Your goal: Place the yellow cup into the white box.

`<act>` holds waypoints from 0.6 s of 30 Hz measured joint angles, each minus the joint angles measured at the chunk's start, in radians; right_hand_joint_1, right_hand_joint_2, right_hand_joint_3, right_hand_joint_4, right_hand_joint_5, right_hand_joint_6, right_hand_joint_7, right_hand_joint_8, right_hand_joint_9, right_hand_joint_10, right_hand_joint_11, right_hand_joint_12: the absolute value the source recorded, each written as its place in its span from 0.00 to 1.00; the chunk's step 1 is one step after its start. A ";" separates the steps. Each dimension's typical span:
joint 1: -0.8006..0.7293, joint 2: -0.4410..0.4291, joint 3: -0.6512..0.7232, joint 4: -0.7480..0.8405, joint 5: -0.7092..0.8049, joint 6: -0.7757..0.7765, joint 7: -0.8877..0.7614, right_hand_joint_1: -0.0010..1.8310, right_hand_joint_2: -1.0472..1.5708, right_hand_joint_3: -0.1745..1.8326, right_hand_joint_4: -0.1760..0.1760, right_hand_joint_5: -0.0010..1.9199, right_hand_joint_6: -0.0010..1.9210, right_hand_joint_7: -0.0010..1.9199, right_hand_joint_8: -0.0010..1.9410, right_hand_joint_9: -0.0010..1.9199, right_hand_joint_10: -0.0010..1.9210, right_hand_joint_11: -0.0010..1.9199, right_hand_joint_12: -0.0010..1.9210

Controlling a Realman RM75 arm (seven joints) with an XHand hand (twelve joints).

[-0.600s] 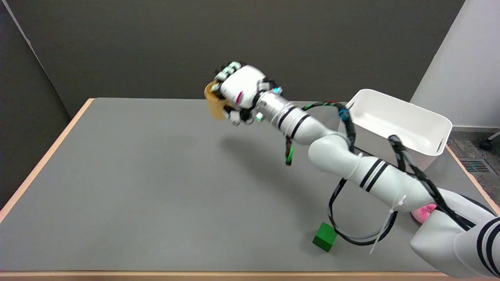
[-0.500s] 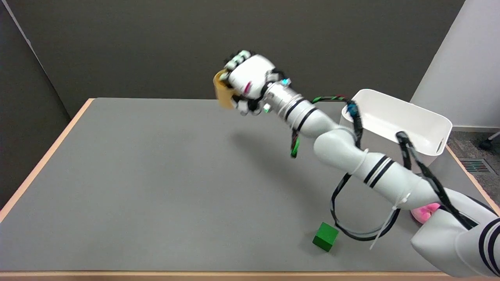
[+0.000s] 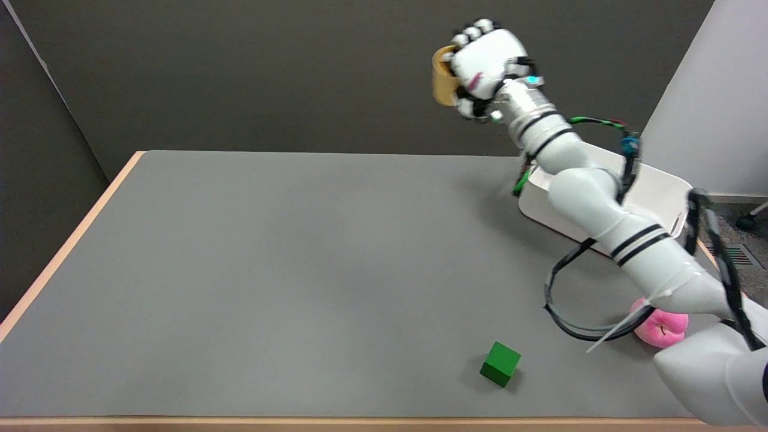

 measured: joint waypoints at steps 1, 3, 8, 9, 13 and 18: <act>-0.010 0.007 0.021 0.001 -0.003 -0.001 -0.005 0.47 0.80 0.33 1.00 0.35 0.81 0.21 0.26 0.17 0.39 0.16 0.71; -0.033 0.021 0.068 0.004 -0.008 -0.002 -0.015 0.47 0.80 0.33 1.00 0.35 0.81 0.21 0.26 0.17 0.39 0.16 0.71; -0.107 0.053 0.189 0.022 -0.019 -0.003 -0.035 0.46 0.80 0.34 1.00 0.34 0.83 0.21 0.29 0.17 0.39 0.18 0.68; -0.121 0.057 0.209 0.026 -0.020 -0.003 -0.037 0.46 0.80 0.34 1.00 0.34 0.83 0.21 0.29 0.17 0.39 0.18 0.68; -0.204 0.072 0.318 0.058 -0.027 -0.003 -0.048 0.46 0.80 0.35 1.00 0.34 0.83 0.21 0.29 0.18 0.39 0.18 0.68; -0.316 0.076 0.448 0.107 -0.032 -0.003 -0.057 0.46 0.80 0.35 1.00 0.34 0.83 0.21 0.29 0.18 0.40 0.19 0.68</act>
